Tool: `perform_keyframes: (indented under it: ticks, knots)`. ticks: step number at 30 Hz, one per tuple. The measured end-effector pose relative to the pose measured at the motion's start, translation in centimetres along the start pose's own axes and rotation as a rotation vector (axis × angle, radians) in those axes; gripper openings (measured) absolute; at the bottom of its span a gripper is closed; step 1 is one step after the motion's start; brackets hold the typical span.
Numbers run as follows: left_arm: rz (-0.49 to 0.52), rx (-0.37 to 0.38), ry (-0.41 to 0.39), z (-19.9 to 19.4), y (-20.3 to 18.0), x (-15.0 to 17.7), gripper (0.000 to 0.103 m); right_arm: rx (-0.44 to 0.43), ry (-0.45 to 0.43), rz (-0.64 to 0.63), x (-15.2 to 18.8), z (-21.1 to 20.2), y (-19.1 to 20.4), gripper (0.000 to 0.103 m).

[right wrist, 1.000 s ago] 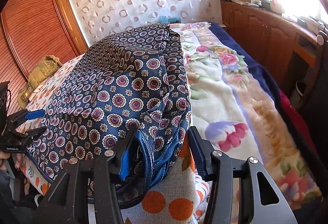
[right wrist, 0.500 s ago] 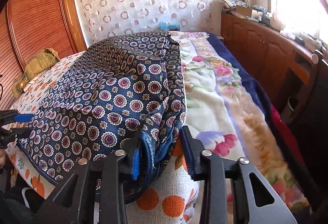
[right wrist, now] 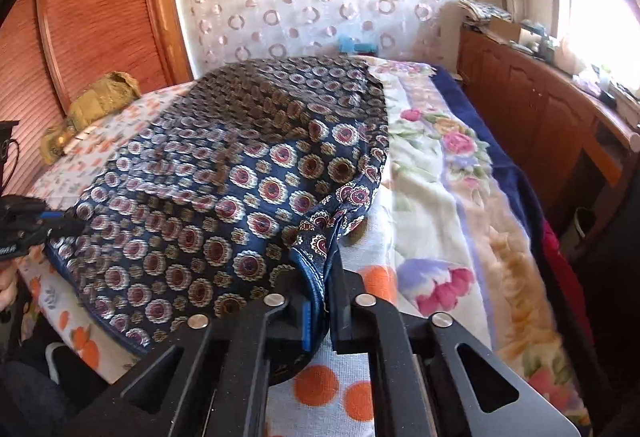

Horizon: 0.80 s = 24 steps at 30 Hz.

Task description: Fold small clothes

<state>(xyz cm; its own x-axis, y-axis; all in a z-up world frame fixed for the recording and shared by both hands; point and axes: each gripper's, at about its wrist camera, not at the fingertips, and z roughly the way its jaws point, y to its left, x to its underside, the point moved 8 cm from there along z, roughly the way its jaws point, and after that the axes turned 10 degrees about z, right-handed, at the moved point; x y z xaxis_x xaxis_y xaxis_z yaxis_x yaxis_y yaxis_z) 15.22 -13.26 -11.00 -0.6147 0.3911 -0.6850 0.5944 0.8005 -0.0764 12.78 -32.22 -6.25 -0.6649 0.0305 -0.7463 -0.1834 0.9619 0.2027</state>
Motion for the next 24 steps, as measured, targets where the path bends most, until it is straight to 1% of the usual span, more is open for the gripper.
perform_keyframes:
  ticks: [3, 8, 11, 16, 19, 21, 24]
  knots:
    - [0.045, -0.033, -0.048, -1.9, -0.3, -1.1, 0.005, -0.027, -0.036, -0.013, -0.9, -1.3, 0.9, 0.004]
    - [0.023, -0.006, -0.114, -5.4, -0.2, -2.2, 0.004, -0.079, -0.098, -0.049, -1.8, -4.8, 3.0, 0.004]
    - [0.024, 0.011, -0.149, -7.6, -0.6, -2.5, 0.004, -0.110, -0.110, -0.071, -1.6, -6.8, 4.1, 0.004]
    - [0.026, 0.043, -0.199, -10.9, -1.5, -2.5, 0.004, -0.159, -0.110, -0.080, -0.1, -10.1, 5.0, 0.004]
    - [0.032, 0.060, -0.236, -13.0, -2.2, -3.0, 0.004, -0.193, -0.116, -0.060, 0.6, -12.8, 4.4, 0.004]
    - [0.034, 0.074, -0.272, -14.4, -2.5, -3.8, 0.004, -0.231, -0.131, -0.038, 0.8, -14.6, 3.8, 0.004]
    - [0.036, 0.050, -0.305, -15.0, -2.0, -5.3, 0.004, -0.244, -0.158, -0.011, -0.2, -15.6, 3.2, 0.004]
